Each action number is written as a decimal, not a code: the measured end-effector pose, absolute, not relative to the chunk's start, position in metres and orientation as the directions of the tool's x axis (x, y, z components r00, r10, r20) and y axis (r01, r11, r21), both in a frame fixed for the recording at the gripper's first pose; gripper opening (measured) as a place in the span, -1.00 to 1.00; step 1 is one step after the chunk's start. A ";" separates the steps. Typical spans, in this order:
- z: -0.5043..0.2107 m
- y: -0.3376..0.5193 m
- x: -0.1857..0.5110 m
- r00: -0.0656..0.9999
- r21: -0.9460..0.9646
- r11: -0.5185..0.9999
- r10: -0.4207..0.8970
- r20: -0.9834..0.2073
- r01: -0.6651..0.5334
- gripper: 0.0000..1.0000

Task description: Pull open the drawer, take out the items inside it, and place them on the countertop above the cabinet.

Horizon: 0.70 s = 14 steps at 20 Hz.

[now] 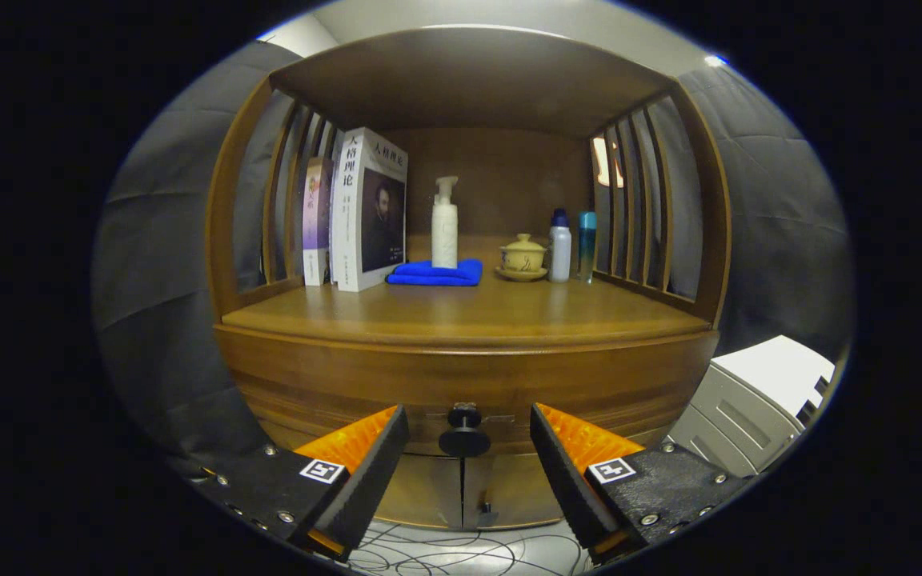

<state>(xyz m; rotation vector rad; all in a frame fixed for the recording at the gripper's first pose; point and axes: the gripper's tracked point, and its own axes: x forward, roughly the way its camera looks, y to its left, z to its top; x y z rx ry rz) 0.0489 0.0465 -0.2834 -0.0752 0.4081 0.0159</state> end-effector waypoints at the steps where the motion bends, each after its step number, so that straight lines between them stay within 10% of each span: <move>1: -0.288 0.047 0.052 0.918 -0.063 0.998 -0.001 -0.397 -0.026 0.90; 14: -0.330 0.047 0.069 0.905 0.002 1.000 0.023 -0.424 -0.025 0.13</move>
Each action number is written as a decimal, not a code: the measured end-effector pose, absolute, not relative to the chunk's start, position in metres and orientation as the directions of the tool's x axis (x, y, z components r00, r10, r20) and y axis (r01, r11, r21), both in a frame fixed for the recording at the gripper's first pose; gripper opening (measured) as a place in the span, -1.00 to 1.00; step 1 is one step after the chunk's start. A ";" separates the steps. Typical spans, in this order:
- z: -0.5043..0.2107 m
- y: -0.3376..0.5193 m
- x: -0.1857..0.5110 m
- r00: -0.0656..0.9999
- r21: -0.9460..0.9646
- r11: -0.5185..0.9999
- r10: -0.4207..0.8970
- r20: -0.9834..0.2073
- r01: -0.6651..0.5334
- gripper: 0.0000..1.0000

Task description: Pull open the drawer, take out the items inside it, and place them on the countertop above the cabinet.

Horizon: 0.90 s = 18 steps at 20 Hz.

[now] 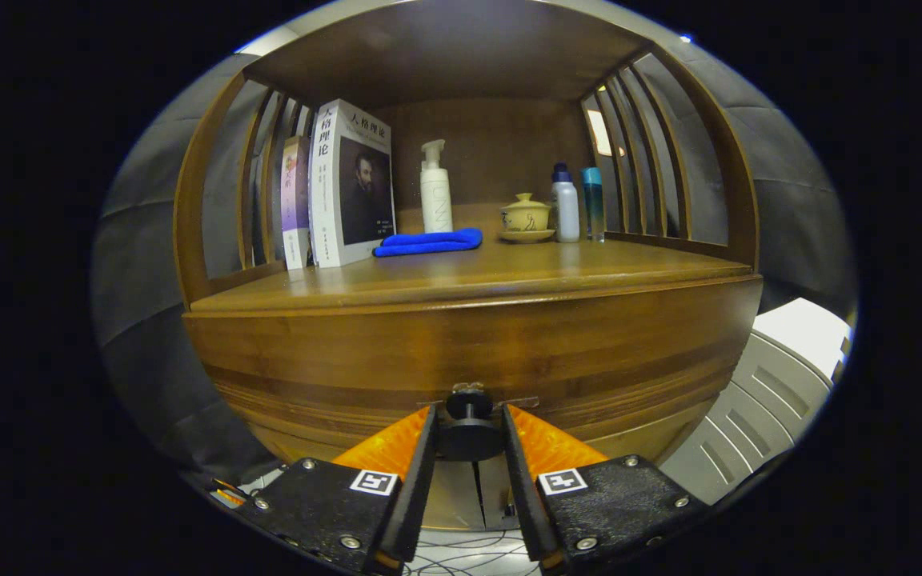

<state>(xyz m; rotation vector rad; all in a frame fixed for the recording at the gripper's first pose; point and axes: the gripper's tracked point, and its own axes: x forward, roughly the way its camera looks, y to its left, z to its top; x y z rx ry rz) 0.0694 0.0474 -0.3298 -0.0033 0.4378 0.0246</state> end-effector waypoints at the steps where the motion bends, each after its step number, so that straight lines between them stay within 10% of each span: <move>1: -0.331 0.048 0.069 0.905 0.006 1.000 0.023 -0.424 -0.022 0.05; 9: -0.332 0.046 0.066 0.919 0.025 0.999 0.033 -0.393 -0.025 -0.36; 18: -0.324 0.043 0.037 0.922 0.005 0.999 0.051 -0.383 -0.053 -0.37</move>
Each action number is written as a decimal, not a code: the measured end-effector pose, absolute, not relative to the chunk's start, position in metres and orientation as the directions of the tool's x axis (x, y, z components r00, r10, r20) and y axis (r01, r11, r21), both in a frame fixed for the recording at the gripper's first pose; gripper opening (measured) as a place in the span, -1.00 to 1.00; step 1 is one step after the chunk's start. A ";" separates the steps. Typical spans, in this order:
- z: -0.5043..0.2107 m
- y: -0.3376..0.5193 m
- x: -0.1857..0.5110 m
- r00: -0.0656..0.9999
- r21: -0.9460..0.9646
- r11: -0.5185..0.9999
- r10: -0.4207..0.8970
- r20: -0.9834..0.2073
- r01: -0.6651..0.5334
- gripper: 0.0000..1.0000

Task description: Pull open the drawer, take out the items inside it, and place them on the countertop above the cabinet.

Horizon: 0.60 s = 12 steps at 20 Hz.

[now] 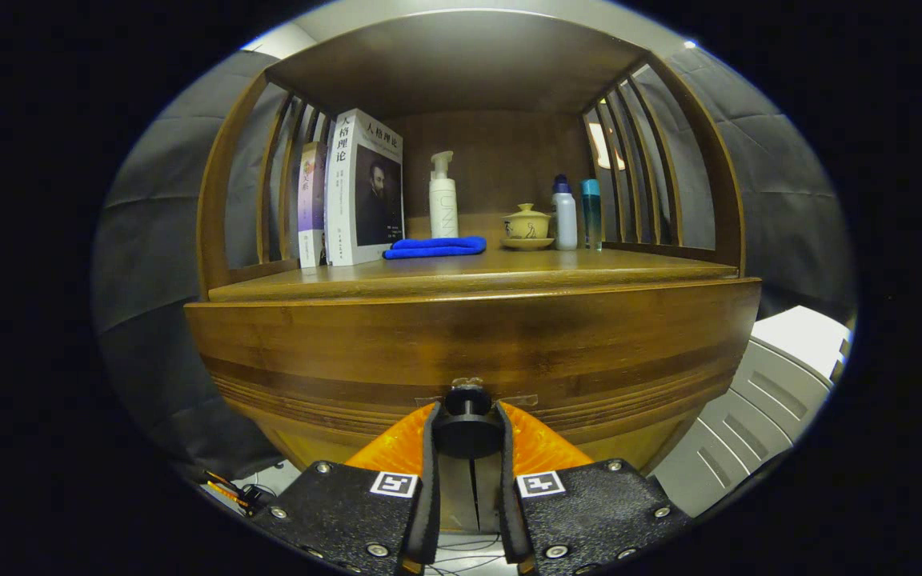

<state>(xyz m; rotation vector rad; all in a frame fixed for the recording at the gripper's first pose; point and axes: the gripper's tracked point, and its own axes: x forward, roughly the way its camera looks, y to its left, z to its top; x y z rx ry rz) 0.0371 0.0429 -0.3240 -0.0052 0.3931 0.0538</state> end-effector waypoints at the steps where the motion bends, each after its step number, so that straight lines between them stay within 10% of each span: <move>1: -0.323 0.043 0.032 0.921 0.005 0.999 0.050 -0.386 -0.052 -0.37; 12: -0.310 0.039 -0.025 0.913 0.013 0.998 0.064 -0.402 -0.065 -0.37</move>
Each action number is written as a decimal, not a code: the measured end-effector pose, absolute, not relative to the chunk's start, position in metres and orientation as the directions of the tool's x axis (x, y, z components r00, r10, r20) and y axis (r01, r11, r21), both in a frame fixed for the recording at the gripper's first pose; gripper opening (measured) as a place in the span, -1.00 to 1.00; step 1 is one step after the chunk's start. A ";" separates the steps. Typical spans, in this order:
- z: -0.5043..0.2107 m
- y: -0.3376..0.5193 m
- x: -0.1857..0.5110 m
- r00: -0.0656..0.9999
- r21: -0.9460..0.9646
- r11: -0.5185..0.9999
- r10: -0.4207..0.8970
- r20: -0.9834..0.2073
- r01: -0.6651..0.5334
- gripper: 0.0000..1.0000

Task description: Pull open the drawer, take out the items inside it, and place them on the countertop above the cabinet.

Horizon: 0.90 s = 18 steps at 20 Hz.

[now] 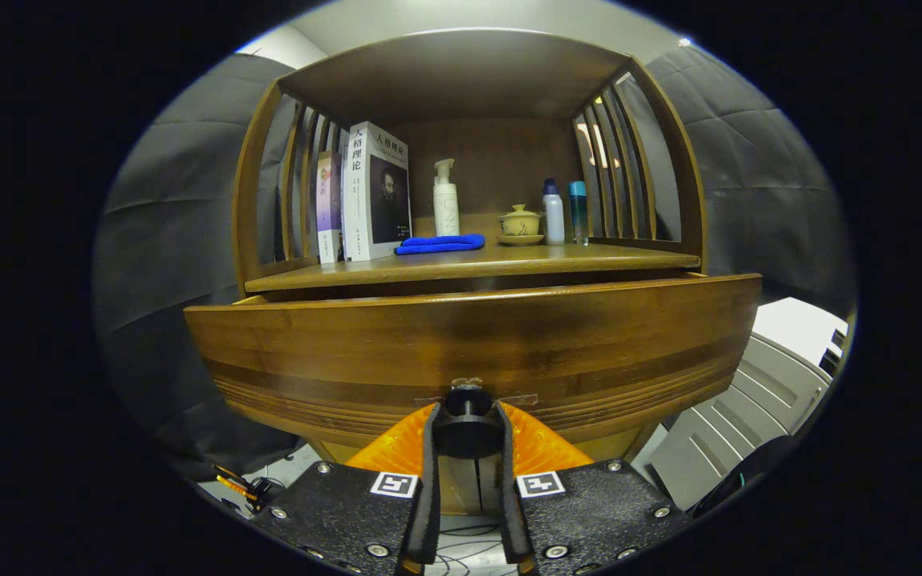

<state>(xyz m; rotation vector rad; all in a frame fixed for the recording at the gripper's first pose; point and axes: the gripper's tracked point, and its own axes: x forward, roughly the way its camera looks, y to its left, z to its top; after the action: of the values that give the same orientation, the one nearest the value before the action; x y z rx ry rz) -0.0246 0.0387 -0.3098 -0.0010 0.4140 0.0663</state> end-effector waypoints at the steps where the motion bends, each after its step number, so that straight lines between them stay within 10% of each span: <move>1: -0.309 0.037 -0.031 0.912 0.013 0.998 0.066 -0.405 -0.066 -0.37; 18: -0.302 0.042 -0.124 0.882 0.045 0.994 0.107 -0.459 -0.097 -0.37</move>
<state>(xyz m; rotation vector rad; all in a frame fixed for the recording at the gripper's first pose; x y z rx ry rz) -0.1236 0.0418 -0.3024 0.0211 0.4795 0.1060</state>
